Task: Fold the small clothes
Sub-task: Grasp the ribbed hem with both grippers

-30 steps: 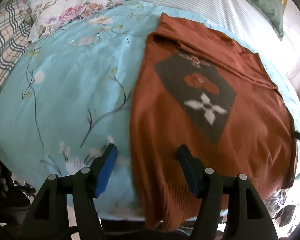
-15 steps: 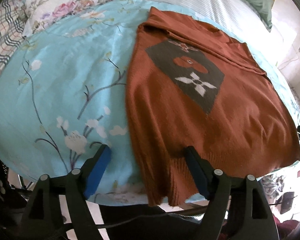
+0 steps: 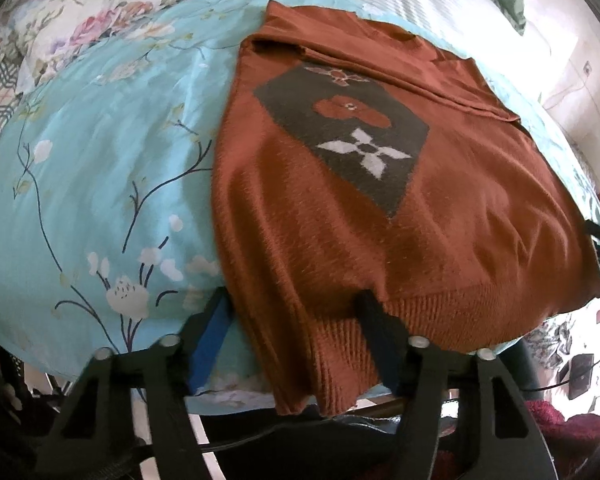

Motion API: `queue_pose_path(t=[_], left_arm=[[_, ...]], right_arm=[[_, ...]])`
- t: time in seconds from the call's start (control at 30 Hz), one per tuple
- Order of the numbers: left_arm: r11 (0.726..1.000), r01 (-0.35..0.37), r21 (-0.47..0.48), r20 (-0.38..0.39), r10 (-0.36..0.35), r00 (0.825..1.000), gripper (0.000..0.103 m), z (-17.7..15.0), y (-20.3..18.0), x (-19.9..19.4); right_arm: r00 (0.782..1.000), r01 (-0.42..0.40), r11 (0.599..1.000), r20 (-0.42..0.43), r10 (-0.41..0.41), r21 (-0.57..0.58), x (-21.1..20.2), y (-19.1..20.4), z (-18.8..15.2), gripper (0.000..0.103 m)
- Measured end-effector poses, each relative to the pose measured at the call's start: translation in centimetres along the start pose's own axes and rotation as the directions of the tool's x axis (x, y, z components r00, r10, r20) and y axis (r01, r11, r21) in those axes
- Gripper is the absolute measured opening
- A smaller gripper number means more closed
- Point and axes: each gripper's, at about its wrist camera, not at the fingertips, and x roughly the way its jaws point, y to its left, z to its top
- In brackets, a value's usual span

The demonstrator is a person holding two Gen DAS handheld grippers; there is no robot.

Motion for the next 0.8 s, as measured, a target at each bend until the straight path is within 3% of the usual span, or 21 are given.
queue_pose_path(t=[0.03,0.1,0.27,0.33,0.47,0.6,0.7,0.8], left_arm=[[1.0,0.01,0.007,0.003,-0.01,1.0,0.04,0.0,0.0,-0.1],[0.998,0.054,0.018,-0.001,-0.054,0.999,0.015,0.1,-0.1,-0.4],[0.995,0.104,-0.01,-0.019,-0.104,0.994,0.017,-0.2,1.1,-0.8],[0.989,0.139,-0.049,-0.056,-0.141,0.988,0.025,-0.4,1.9,-0.2],[0.979,0.189,-0.075,-0.077,-0.195,0.978,0.029,-0.5,2.4,0.4],[0.969,0.226,-0.098,-0.061,-0.233,0.971,0.026,-0.3,2.8,0.7],[0.965,0.242,-0.099,-0.04,-0.247,0.968,0.013,-0.1,3.1,0.3],[0.962,0.254,-0.097,-0.014,-0.256,0.966,0.009,0.1,2.9,-0.2]], right_arm=[[1.0,-0.008,1.0,-0.017,0.008,-0.005,0.1,0.0,-0.1,0.022],[0.999,-0.033,0.999,-0.039,0.032,-0.007,0.0,-0.3,-0.4,0.016],[0.991,-0.109,0.994,-0.07,0.11,0.024,-0.2,-1.0,-1.1,0.017],[0.989,-0.127,0.991,-0.074,0.129,0.029,-0.1,-1.2,-1.2,0.018],[0.982,-0.169,0.984,-0.074,0.172,0.052,0.0,-1.4,-1.6,0.021],[0.98,-0.183,0.981,-0.068,0.188,0.07,0.6,-1.5,-1.5,0.023],[0.98,-0.185,0.981,-0.066,0.189,0.062,0.7,-1.4,-1.7,0.022],[0.974,-0.211,0.977,-0.073,0.214,0.038,0.3,-0.6,-1.6,0.02]])
